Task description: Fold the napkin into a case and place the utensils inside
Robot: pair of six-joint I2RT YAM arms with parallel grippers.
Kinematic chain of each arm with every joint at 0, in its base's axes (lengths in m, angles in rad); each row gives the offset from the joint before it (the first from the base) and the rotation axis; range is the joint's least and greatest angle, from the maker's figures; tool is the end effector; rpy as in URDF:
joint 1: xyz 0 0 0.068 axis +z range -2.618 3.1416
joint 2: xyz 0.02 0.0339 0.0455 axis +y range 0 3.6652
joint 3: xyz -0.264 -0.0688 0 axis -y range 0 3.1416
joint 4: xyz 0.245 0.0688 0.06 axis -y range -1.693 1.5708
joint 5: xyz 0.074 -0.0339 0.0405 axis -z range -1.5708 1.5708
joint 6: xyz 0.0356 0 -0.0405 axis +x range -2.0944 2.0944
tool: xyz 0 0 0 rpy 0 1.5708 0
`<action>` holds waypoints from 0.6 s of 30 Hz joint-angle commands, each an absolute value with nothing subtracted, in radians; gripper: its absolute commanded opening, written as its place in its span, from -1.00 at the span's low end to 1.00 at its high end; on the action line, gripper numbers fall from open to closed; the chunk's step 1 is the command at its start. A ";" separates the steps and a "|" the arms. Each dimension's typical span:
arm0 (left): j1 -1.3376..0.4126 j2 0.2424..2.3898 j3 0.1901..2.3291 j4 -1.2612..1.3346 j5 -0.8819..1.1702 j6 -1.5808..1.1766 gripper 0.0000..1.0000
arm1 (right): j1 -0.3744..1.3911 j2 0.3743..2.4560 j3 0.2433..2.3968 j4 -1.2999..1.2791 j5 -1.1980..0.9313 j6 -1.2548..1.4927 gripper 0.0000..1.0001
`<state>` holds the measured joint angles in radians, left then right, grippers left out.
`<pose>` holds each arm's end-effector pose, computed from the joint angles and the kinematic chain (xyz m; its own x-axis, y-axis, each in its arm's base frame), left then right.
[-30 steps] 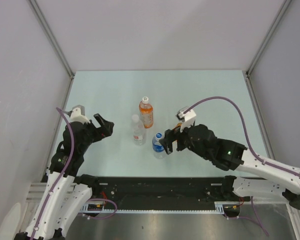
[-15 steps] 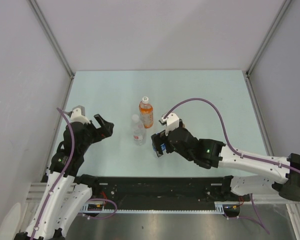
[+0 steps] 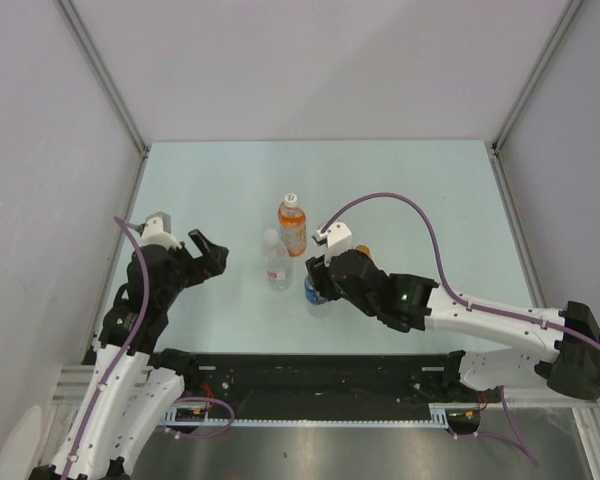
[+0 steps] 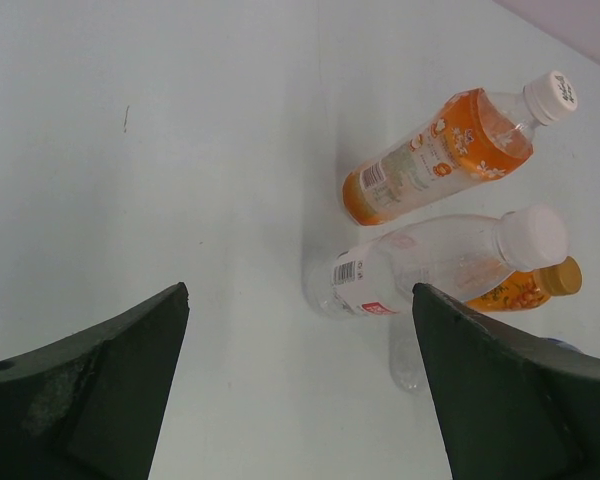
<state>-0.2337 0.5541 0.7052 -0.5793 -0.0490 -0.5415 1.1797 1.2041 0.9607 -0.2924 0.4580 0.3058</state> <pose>0.1253 -0.0280 0.3031 -0.4430 -0.4237 -0.7900 -0.0471 0.8910 -0.4515 0.1170 0.2424 0.3051 -0.3916 -0.2413 -0.8879 -0.5939 0.8033 0.0436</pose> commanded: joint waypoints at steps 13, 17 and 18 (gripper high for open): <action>-0.236 0.535 0.706 -0.569 -0.043 -0.531 0.94 | 1.164 1.233 1.000 -0.247 0.437 0.310 -0.68; -0.236 0.535 0.716 -0.578 -0.046 -0.528 0.94 | 1.166 1.223 0.999 -0.255 0.454 0.311 -1.00; -0.236 0.534 0.722 -0.580 -0.048 -0.528 0.94 | 1.170 1.220 0.997 -0.256 0.459 0.311 -1.00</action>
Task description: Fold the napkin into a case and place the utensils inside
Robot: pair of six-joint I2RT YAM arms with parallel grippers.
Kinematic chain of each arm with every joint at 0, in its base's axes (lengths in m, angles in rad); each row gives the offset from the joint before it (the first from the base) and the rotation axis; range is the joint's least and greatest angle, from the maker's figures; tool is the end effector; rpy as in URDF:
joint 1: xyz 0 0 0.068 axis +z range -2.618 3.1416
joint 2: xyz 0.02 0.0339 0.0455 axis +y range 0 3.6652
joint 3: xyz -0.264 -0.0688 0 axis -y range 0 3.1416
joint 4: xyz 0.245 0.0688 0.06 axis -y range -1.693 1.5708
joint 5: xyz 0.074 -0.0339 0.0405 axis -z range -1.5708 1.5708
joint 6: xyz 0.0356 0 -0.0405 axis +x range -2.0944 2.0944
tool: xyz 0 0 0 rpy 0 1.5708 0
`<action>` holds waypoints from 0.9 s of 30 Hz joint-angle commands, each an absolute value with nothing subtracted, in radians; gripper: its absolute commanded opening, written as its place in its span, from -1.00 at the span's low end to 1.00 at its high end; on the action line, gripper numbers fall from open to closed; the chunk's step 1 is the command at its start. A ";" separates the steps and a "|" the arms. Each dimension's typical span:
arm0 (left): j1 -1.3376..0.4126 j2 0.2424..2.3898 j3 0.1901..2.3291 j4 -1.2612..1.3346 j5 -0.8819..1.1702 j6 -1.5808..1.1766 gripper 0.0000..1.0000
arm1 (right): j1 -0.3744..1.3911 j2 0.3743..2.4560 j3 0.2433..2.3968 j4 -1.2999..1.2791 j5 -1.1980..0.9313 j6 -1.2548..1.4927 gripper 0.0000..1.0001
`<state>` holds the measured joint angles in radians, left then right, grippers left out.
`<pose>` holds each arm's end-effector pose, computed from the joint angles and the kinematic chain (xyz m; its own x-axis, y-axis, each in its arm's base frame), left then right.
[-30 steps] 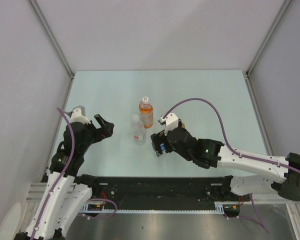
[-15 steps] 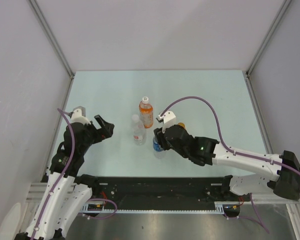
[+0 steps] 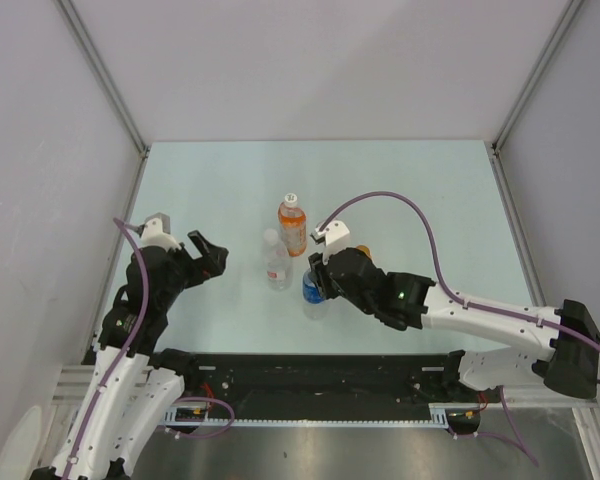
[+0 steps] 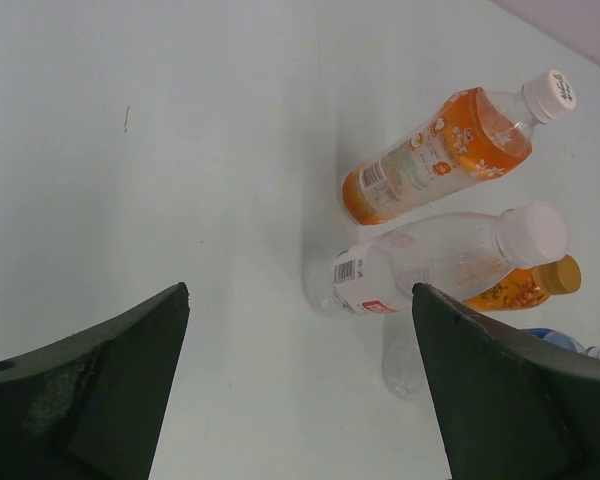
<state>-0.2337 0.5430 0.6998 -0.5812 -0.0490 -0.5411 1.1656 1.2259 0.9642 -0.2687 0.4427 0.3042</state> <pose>0.1234 -0.0276 0.3023 -0.4401 -0.4241 -0.7915 -0.0453 0.8908 -0.4521 0.1222 0.2463 0.3028 -0.3954 -0.2352 -0.8879 -0.5936 0.8031 0.0516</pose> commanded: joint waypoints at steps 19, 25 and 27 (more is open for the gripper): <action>-0.252 0.747 1.299 -0.453 0.481 -0.503 0.99 | 1.146 0.827 1.187 -0.448 0.430 0.382 -1.00; -0.541 0.876 1.328 -0.345 0.515 -0.435 1.00 | 0.956 0.801 1.244 -0.445 0.108 0.466 -1.00; -0.702 0.943 1.377 -0.386 0.462 -0.362 1.00 | 0.866 0.795 1.252 -0.440 0.028 0.498 -1.00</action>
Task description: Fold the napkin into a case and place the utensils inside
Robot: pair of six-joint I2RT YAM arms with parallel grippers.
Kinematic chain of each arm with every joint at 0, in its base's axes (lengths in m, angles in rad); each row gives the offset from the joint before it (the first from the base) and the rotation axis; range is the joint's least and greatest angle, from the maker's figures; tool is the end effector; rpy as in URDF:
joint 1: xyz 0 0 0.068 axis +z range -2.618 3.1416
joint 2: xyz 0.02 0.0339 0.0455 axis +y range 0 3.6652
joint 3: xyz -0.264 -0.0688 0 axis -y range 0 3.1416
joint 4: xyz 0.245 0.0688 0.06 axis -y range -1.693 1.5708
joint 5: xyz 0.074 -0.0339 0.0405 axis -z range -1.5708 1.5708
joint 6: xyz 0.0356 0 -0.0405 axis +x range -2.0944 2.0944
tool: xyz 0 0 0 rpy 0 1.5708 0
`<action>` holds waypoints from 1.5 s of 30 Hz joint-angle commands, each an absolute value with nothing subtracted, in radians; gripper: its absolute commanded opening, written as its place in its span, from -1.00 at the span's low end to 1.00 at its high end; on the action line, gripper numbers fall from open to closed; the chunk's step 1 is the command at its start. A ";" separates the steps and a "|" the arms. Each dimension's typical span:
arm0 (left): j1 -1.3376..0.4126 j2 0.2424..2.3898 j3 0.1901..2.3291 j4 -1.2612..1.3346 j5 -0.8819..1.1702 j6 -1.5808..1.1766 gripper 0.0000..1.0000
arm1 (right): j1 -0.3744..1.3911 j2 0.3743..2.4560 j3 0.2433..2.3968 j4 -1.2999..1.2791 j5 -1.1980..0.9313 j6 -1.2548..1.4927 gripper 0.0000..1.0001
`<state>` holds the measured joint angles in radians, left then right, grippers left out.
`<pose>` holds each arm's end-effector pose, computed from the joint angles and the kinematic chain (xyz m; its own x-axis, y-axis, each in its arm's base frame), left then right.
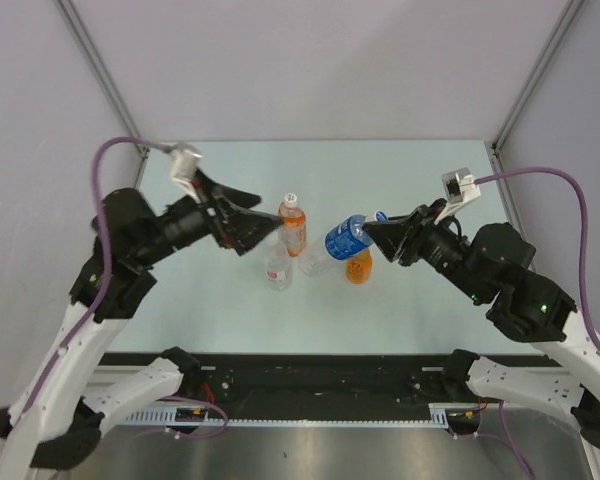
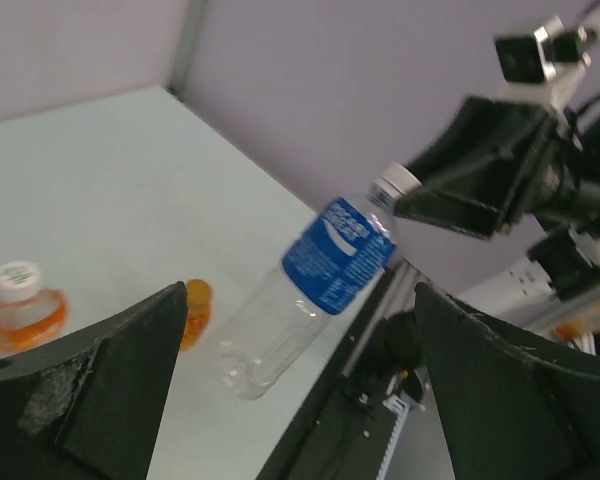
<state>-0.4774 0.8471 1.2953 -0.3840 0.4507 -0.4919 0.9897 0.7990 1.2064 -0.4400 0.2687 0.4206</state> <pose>0.1224 -0.0808 0.4784 -0.3275 -0.3093 -0.8928 0.7318 0.5147 -0.4467 0.0877 0.1163 0.4513 -0.2859 0.2818 -0.9159 -0.5954 0.6967 0.4002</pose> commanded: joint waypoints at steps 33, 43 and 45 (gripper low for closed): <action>-0.827 1.077 1.243 -0.189 0.722 -0.267 0.99 | 0.433 0.830 1.246 -0.431 -0.716 0.658 -1.00; -0.827 1.040 1.131 -0.082 0.759 -0.325 1.00 | 0.431 0.796 1.238 -0.353 -0.678 0.661 -1.00; -0.827 1.035 1.108 -0.042 0.776 -0.350 1.00 | 0.433 0.795 1.232 -0.327 -0.672 0.669 -1.00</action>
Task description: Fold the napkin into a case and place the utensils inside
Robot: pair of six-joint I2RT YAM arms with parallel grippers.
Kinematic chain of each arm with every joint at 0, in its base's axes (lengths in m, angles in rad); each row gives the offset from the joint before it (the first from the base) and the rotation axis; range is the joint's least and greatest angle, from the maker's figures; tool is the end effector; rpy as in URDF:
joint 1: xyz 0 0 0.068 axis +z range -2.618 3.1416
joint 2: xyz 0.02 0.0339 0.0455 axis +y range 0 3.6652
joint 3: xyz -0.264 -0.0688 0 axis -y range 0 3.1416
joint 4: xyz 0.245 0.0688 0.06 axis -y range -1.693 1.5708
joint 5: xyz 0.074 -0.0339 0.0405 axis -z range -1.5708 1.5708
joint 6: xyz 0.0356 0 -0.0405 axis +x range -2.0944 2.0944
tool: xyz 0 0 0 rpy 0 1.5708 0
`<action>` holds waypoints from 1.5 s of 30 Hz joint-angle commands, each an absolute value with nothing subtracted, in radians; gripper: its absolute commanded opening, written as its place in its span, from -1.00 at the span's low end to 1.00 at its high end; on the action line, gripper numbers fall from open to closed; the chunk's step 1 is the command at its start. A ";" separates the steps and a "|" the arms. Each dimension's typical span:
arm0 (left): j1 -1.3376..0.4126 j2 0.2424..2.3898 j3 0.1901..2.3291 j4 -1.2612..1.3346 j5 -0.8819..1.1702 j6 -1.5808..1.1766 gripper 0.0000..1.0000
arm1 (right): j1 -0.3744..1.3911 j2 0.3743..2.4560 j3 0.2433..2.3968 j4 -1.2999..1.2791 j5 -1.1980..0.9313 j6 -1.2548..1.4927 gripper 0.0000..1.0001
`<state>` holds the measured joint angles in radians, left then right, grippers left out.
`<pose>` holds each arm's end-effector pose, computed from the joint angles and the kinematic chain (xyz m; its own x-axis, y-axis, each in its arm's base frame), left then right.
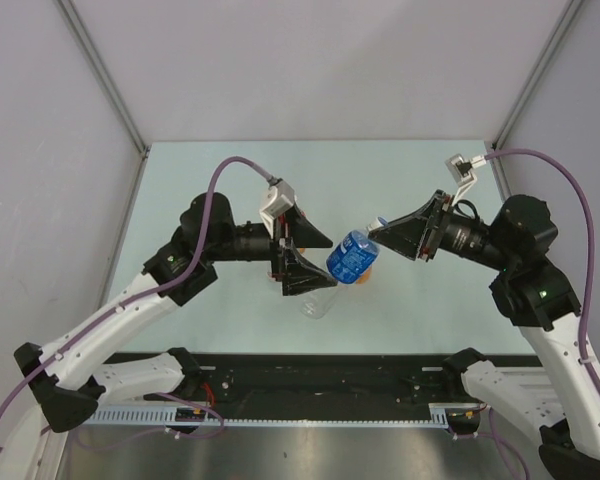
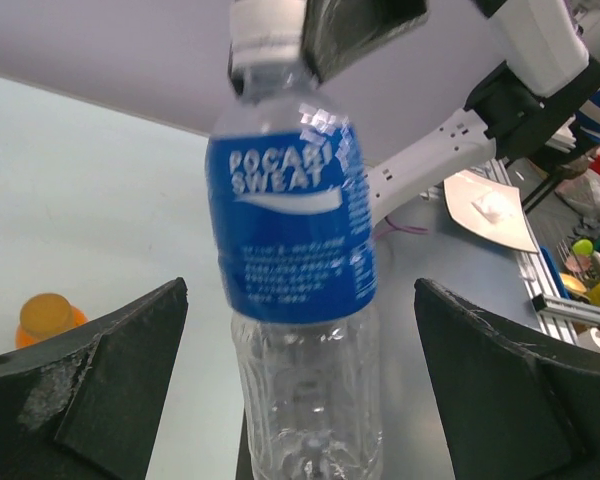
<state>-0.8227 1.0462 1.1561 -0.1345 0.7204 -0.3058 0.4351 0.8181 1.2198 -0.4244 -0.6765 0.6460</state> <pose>0.1361 -0.1812 0.4260 -0.3169 0.0088 -0.9484 0.9481 0.0320 -0.3164 0.1206 0.0806 0.4549 -0.5560 0.2592 -0.7897 -0.7033 0.3597 0.6132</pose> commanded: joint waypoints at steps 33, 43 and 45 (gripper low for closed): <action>-0.880 1.091 1.066 0.019 0.741 -0.384 0.86 | 0.718 0.775 1.207 -0.259 -0.287 0.528 -1.00; -0.879 1.054 1.025 0.051 0.701 -0.388 0.90 | 0.718 0.749 1.193 -0.268 -0.270 0.526 -1.00; -0.880 1.051 1.017 0.084 0.692 -0.400 0.89 | 0.718 0.747 1.186 -0.265 -0.276 0.535 -1.00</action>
<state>-0.8734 1.0782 1.0344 0.0055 0.7132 -0.3996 0.7143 0.7597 1.1923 -0.2970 -0.2874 0.5400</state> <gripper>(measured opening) 0.949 0.381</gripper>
